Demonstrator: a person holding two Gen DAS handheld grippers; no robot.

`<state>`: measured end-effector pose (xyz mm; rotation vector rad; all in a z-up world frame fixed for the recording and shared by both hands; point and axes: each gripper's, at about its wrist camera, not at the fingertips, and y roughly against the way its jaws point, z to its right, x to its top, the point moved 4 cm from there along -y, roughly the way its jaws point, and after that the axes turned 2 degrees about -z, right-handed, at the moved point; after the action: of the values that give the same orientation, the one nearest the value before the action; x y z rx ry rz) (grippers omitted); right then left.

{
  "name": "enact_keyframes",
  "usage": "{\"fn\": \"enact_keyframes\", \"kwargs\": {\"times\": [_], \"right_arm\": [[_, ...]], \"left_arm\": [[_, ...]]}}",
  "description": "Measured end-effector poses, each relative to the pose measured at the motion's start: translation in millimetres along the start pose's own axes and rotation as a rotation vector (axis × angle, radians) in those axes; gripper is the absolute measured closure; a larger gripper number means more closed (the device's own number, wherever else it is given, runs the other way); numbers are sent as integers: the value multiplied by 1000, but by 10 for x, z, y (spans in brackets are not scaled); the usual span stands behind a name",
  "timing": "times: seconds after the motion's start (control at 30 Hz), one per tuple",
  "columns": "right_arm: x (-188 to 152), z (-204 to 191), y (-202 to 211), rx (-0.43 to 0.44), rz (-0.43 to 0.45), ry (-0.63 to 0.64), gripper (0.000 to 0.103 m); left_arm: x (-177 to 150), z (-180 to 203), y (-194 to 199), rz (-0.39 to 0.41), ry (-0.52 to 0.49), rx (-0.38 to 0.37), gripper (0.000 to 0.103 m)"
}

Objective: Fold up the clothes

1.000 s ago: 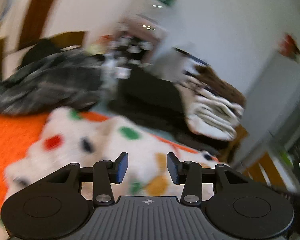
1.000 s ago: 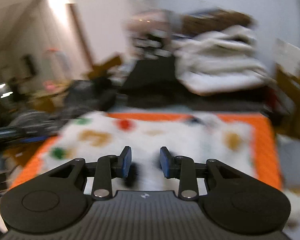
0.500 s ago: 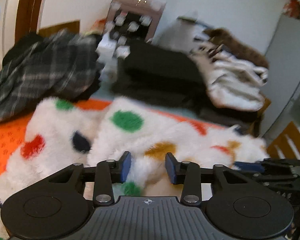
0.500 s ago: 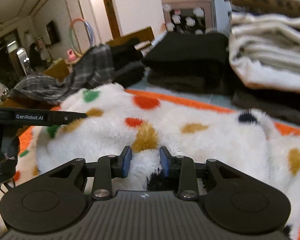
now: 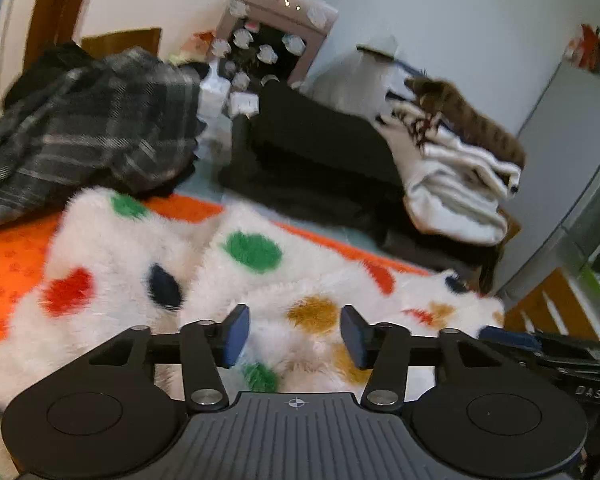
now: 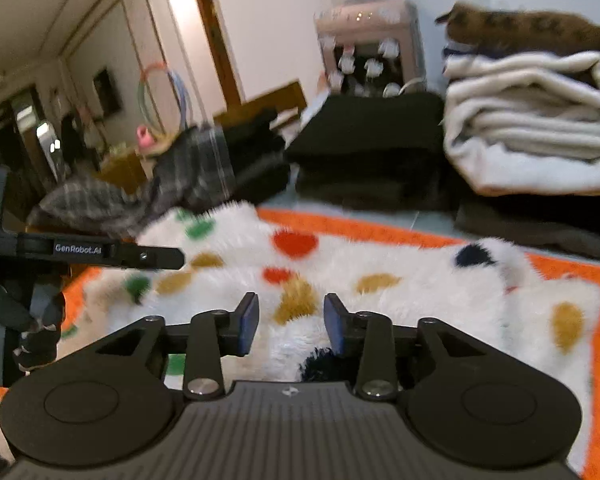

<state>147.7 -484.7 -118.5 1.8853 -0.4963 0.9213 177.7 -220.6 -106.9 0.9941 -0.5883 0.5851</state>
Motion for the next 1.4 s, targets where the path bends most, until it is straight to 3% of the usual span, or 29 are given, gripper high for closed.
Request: {"fn": "enact_keyframes", "kwargs": {"times": [0.27, 0.6, 0.8, 0.97, 1.13, 1.4], "right_arm": [[-157, 38, 762, -36, 46, -29, 53], [-814, 148, 1329, -107, -9, -89, 51], [-1250, -13, 1685, -170, 2, -157, 51], [-1661, -227, 2000, -255, 41, -266, 51], [-2051, -410, 2337, -334, 74, -355, 51], [-2666, -645, 2673, -434, 53, -414, 50]], "left_arm": [[-210, -72, 875, 66, -12, 44, 36], [-877, -535, 1772, 50, 27, 158, 35], [-1373, -832, 2197, 11, 40, 156, 33], [-1800, -1090, 2523, -21, 49, 112, 32], [-2268, -1331, 2693, -82, 53, 93, 31], [-2820, -1609, 2576, -170, 58, 106, 30]]}}
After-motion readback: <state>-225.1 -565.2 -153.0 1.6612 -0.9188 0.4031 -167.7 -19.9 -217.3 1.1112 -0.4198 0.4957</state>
